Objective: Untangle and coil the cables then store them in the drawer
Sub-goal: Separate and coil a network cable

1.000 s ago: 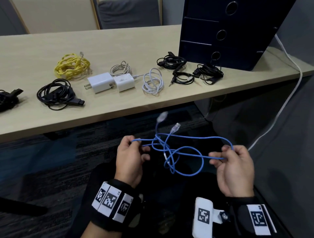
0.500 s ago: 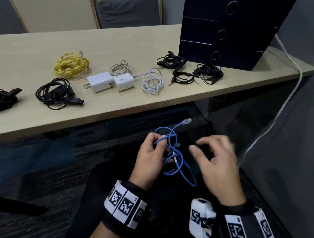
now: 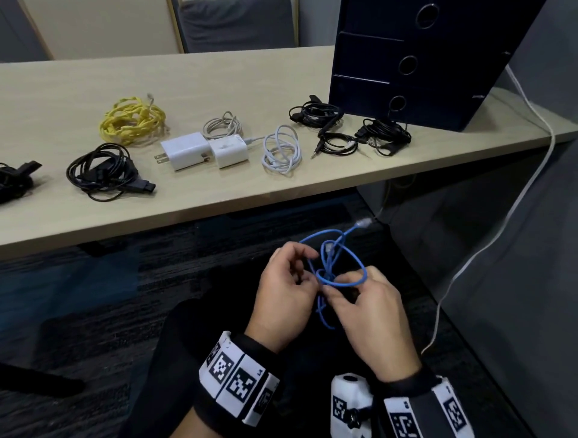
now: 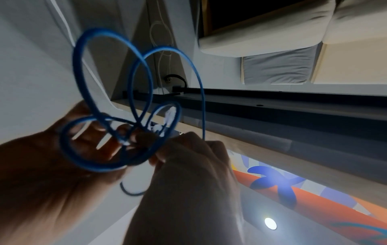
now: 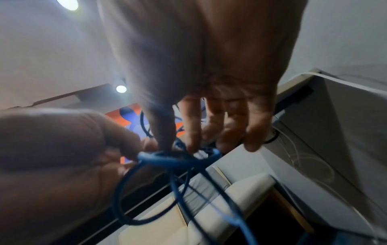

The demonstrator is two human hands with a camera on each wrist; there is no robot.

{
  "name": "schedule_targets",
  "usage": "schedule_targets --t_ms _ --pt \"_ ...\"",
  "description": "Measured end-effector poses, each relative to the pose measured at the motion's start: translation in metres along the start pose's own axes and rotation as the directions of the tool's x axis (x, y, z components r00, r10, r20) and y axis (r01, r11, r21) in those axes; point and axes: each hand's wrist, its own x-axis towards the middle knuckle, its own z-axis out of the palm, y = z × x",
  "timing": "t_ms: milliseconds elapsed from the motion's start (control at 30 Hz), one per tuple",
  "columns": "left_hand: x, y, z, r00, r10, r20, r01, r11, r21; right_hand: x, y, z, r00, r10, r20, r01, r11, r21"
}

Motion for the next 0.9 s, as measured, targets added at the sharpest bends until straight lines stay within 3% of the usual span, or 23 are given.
schedule_targets --t_ms 67,133,233,300,500,567,633,700,733,767,800,833,900 --pt "-0.004 0.001 0.004 0.997 -0.043 0.057 0.046 0.998 -0.053 0.001 0.002 0.0 1.0 0.018 -0.01 -0.017 0.997 0.078" --pt "-0.006 0.003 0.005 0.992 -0.07 0.105 0.08 0.993 -0.09 0.0 0.002 0.001 0.999 0.002 0.033 -0.004 0.999 0.044" --pt "-0.004 -0.002 0.005 0.99 -0.042 0.138 0.034 0.998 0.061 -0.004 0.004 0.0 0.996 -0.077 0.036 0.079 0.994 -0.07" --pt "0.0 -0.004 0.002 0.985 -0.084 0.153 0.064 0.989 0.134 -0.005 0.005 -0.002 0.994 -0.085 0.07 0.09 0.994 -0.068" --pt "0.007 0.0 -0.006 0.957 -0.146 0.251 0.118 0.985 0.124 -0.007 0.019 -0.012 0.977 -0.115 0.181 0.105 0.992 0.062" --pt "0.009 0.0 -0.004 0.974 -0.122 0.19 0.094 0.984 0.153 -0.005 0.021 -0.015 0.964 -0.155 0.217 0.132 0.985 0.114" --pt "0.012 -0.002 -0.001 0.994 -0.099 0.05 0.088 0.979 0.183 -0.002 0.021 -0.017 0.955 -0.182 0.235 0.136 0.971 0.198" --pt "0.016 -0.002 -0.001 0.995 -0.073 -0.067 0.086 0.974 0.208 -0.002 0.021 -0.018 0.954 -0.169 0.247 0.07 0.929 0.364" --pt "0.018 -0.002 -0.002 0.992 -0.076 -0.103 0.095 0.977 0.193 -0.003 0.02 -0.018 0.958 -0.145 0.249 -0.001 0.863 0.505" --pt "0.021 -0.001 -0.004 0.986 -0.106 -0.132 0.124 0.983 0.135 -0.003 0.02 -0.02 0.962 -0.103 0.253 -0.1 0.728 0.678" --pt "0.023 0.0 -0.007 0.972 -0.168 -0.167 0.178 0.983 0.046 -0.003 0.02 -0.023 0.958 -0.072 0.278 -0.198 0.535 0.821" --pt "0.026 0.0 -0.011 0.949 -0.25 -0.192 0.242 0.968 -0.062 -0.002 0.019 -0.028 0.956 -0.073 0.283 -0.24 0.36 0.902" --pt "0.03 0.003 -0.022 0.908 -0.376 -0.187 0.329 0.914 -0.238 0.003 0.021 -0.038 0.972 -0.075 0.223 -0.206 0.188 0.96"
